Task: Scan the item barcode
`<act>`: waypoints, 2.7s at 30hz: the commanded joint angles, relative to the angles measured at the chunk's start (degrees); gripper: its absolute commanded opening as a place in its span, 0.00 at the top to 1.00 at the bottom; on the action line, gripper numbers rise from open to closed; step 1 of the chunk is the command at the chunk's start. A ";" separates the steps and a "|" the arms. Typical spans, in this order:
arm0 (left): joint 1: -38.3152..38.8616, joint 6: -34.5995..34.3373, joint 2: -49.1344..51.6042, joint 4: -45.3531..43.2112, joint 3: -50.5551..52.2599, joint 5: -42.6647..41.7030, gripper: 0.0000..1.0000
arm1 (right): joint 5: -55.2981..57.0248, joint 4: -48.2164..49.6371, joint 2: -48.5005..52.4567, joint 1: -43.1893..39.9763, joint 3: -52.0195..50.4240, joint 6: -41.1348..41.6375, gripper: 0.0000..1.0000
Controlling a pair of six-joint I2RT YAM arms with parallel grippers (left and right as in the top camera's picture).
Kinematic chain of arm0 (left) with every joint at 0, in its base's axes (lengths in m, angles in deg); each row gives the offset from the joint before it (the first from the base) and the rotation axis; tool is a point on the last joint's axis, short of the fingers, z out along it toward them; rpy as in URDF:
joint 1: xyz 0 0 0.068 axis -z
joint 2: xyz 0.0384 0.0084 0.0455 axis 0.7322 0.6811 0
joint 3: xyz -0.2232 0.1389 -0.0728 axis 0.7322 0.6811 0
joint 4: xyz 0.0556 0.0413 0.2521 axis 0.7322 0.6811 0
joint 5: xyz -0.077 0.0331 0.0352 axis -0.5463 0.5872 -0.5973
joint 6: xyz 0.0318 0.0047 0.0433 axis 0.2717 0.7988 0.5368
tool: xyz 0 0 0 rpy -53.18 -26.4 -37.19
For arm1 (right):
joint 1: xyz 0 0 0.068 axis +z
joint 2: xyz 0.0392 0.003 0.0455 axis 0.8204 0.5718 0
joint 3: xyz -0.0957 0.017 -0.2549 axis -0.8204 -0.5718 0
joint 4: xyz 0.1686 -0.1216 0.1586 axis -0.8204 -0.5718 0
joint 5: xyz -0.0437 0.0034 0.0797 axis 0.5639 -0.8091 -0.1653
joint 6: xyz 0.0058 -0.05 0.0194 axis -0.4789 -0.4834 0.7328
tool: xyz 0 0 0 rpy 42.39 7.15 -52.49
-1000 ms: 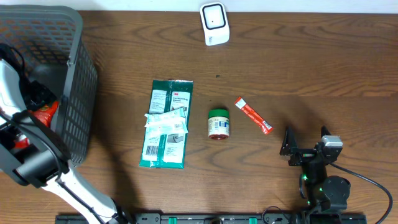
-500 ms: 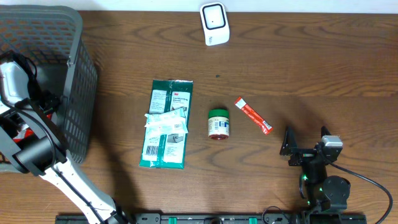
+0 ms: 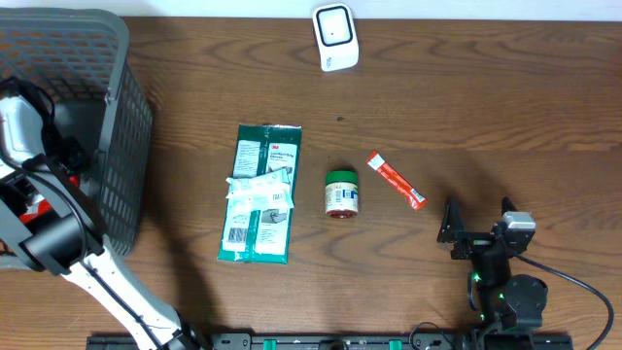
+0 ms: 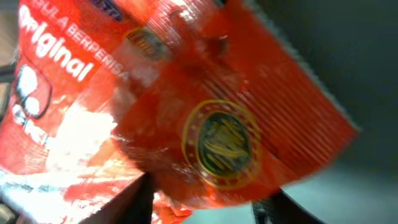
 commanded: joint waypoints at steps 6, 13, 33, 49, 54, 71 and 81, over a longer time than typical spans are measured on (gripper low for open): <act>-0.17 0.26 -5.09 -2.43 -4.59 -8.04 0.38 | 0.15 -0.24 0.02 0.48 -0.07 0.37 0.01; -0.20 3.04 -7.41 -0.87 -4.24 -7.85 0.24 | 0.15 -0.24 0.02 0.48 -0.07 0.37 0.01; -0.24 9.40 -7.37 -7.87 8.41 2.89 0.13 | 0.15 -0.24 0.02 0.48 -0.07 0.37 0.01; -0.24 8.74 -7.15 -10.49 12.96 4.17 0.25 | 0.15 -0.24 0.02 0.48 -0.07 0.37 0.01; -0.24 8.70 -7.15 -11.08 14.88 4.04 0.25 | 0.15 -0.24 0.02 0.48 -0.07 0.37 0.01; 0.09 4.55 -9.35 -10.01 10.71 3.98 0.93 | 0.15 -0.24 0.02 0.48 -0.07 0.37 0.01; 2.05 -3.56 -25.66 -11.23 8.48 0.74 0.93 | 0.15 -0.24 0.02 0.48 -0.07 0.37 0.01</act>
